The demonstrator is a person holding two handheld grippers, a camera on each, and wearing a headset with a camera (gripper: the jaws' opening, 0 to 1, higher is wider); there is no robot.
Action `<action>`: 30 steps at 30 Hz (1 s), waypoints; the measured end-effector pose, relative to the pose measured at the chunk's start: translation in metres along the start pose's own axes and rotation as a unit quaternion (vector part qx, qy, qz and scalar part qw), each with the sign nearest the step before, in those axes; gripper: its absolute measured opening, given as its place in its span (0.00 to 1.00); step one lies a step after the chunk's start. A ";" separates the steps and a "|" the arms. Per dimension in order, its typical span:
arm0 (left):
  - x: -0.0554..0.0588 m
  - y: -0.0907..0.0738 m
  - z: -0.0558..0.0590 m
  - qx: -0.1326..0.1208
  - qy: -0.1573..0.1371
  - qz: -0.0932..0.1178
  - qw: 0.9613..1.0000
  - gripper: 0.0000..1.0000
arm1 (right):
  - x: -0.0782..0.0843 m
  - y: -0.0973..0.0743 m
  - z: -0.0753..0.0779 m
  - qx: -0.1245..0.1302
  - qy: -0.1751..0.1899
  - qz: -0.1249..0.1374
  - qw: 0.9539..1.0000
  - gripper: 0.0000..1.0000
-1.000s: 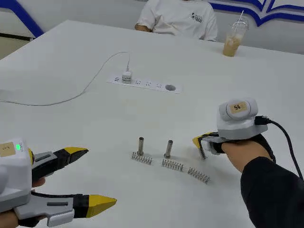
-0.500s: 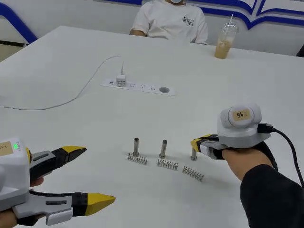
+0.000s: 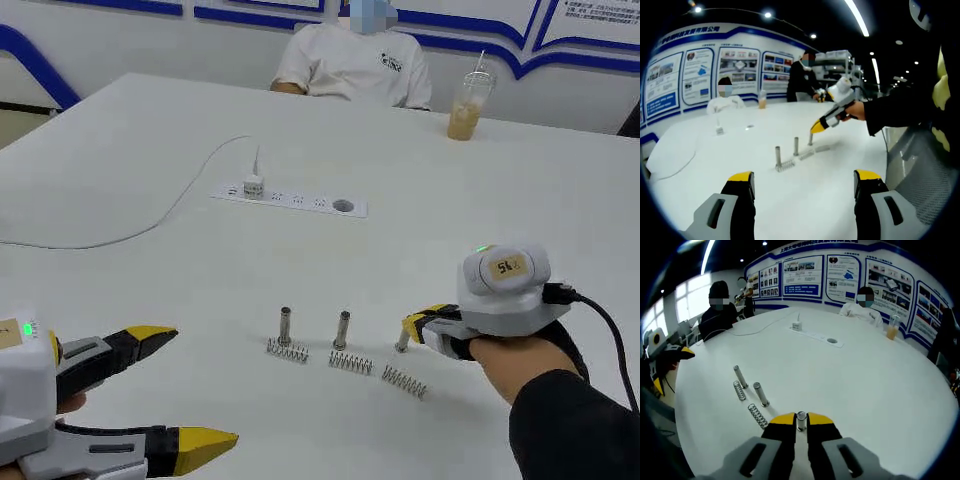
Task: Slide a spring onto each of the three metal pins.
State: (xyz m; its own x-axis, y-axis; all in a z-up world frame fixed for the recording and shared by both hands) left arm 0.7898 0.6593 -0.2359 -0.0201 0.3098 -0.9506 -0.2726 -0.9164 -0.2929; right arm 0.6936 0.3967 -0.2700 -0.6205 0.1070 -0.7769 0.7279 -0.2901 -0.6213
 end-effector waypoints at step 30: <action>-0.001 0.005 0.002 0.008 0.004 0.002 1.000 0.83 | -0.075 -0.055 0.031 0.047 0.020 0.130 0.990 0.18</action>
State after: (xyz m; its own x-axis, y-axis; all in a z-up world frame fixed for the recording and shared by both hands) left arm 0.7861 0.6549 -0.2364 -0.0125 0.3042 -0.9525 -0.2888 -0.9131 -0.2878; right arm 0.6913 0.3749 -0.1741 -0.4025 0.0550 -0.9138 0.8293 -0.4008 -0.3894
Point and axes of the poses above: the centre of the closed fingertips' face, and the gripper's own axes: y roughly forward along the fingers, z roughly to its right, x roughly out of its underside, the point moved 4 cm from there along -y, roughly backward along the fingers, and after that the axes turned 6 degrees about x, right-handed, at the moved point
